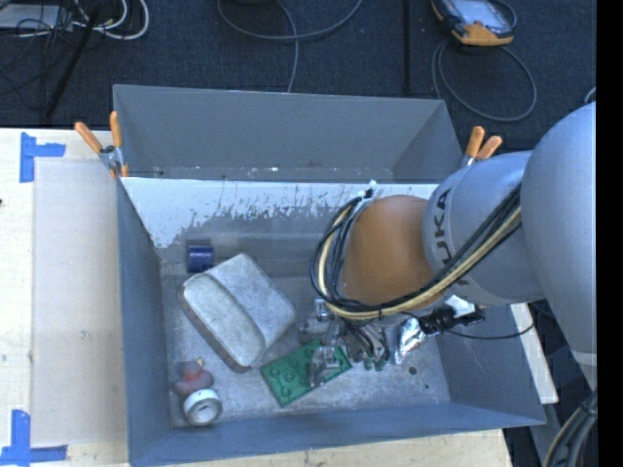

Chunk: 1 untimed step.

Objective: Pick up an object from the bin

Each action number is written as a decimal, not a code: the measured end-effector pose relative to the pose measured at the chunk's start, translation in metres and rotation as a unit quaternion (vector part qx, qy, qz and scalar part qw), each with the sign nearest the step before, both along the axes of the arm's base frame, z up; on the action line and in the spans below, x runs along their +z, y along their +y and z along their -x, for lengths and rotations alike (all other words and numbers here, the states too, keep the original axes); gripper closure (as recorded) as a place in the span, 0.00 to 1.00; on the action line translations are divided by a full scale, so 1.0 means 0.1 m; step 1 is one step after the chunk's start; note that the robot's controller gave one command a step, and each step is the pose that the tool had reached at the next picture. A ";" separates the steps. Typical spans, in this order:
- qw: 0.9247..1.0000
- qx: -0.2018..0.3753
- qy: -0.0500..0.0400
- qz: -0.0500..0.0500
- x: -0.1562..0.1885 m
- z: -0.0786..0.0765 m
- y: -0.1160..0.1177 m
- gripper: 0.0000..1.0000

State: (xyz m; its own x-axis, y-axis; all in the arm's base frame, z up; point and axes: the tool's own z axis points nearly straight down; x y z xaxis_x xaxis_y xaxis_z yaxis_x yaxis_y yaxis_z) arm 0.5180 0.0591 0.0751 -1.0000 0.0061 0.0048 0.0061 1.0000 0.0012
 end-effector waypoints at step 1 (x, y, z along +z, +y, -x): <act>1.000 0.010 -0.006 0.000 1.70 0.08 0.07 1.00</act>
Offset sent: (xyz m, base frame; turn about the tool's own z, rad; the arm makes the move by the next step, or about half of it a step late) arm -0.0097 0.0067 0.1656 -0.0258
